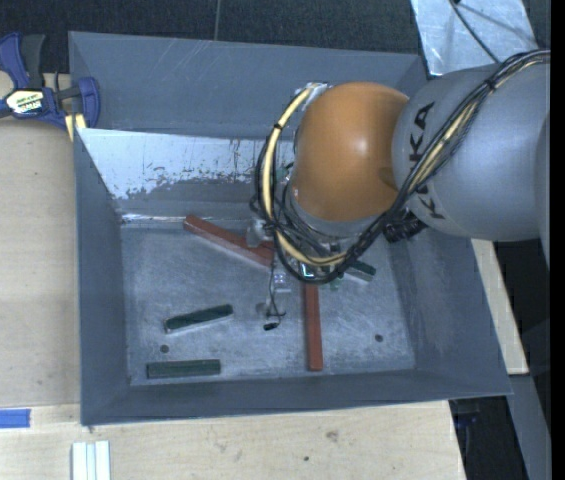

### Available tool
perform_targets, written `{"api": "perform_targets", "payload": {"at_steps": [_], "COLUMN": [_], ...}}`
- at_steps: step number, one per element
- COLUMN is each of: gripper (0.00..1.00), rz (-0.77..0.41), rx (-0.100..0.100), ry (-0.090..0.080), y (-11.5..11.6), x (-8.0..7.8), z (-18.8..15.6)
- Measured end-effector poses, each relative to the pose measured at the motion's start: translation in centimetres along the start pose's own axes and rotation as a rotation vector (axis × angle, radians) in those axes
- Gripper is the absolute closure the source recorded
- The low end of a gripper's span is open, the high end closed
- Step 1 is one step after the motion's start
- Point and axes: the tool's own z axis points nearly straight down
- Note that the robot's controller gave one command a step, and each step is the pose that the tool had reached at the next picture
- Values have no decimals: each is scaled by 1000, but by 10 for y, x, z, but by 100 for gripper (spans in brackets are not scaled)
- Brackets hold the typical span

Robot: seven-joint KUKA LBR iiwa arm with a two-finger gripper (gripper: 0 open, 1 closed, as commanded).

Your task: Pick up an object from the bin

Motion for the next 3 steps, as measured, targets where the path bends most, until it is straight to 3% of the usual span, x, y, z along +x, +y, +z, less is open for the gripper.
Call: {"api": "perform_targets", "payload": {"at_steps": [1, 2, 3], "gripper": [100, 0, 0], "rz": [3, 3, -137], "rx": [-1, -1, -1], "ry": [-8, -8, -1], "y": [0, -1, 52], "x": [-2, -2, -5], "z": [-4, -4, 89]}}
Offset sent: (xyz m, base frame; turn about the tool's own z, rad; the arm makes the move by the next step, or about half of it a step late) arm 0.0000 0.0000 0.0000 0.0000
